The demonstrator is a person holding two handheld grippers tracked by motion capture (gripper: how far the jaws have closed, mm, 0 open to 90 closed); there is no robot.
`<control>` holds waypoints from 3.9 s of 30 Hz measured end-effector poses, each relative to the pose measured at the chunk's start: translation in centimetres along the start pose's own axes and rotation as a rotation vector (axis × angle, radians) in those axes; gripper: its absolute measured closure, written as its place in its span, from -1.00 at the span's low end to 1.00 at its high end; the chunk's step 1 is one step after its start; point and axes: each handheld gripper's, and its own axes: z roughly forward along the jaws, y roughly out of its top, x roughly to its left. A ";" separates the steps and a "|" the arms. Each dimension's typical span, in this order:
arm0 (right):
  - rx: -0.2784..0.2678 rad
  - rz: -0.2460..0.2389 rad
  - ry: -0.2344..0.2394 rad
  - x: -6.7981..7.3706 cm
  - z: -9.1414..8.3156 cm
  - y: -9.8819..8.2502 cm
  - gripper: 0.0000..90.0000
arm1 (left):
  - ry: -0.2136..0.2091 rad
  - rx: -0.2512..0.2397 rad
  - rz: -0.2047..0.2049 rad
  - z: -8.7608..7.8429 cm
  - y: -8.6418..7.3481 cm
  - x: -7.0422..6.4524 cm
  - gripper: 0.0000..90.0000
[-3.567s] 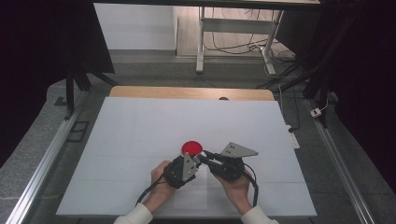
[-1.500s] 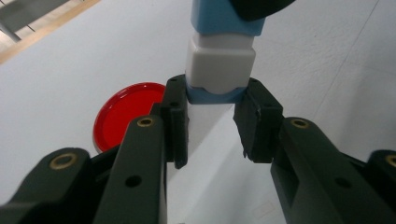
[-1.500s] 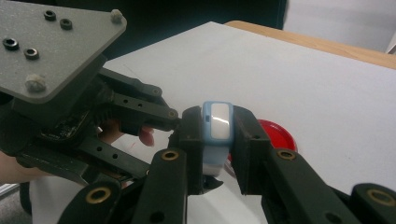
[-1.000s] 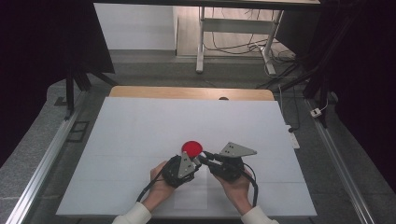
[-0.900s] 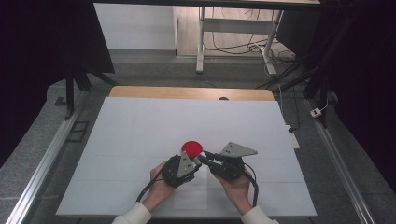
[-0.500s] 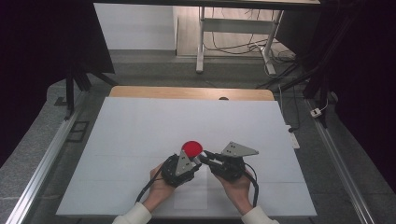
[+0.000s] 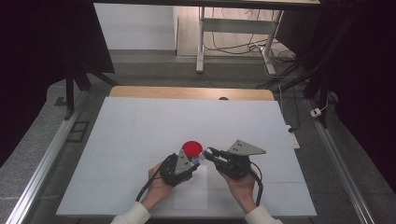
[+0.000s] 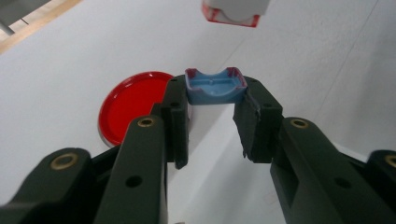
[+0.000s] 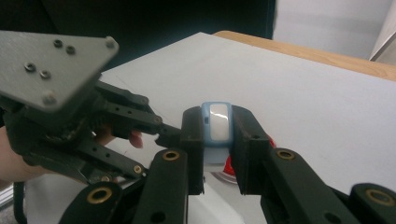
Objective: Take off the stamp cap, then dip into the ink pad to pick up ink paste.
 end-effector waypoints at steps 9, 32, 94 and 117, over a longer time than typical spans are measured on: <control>0.002 0.007 -0.004 -0.3 -0.1 -0.1 0.68 | 0.011 -0.006 -0.023 -0.4 -0.1 0.5 0.46; -0.001 0.023 -0.019 -1.1 -0.6 -0.2 0.68 | -0.004 -0.042 -0.077 -3.7 -1.6 2.3 0.46; 0.004 0.000 -0.031 -2.1 -1.2 -0.5 0.68 | 0.113 -0.038 -0.314 -14.2 -11.6 6.1 0.46; 0.013 -0.008 -0.038 -2.2 -0.8 -0.4 0.68 | 0.107 -0.032 -0.310 -13.7 -11.5 6.2 0.46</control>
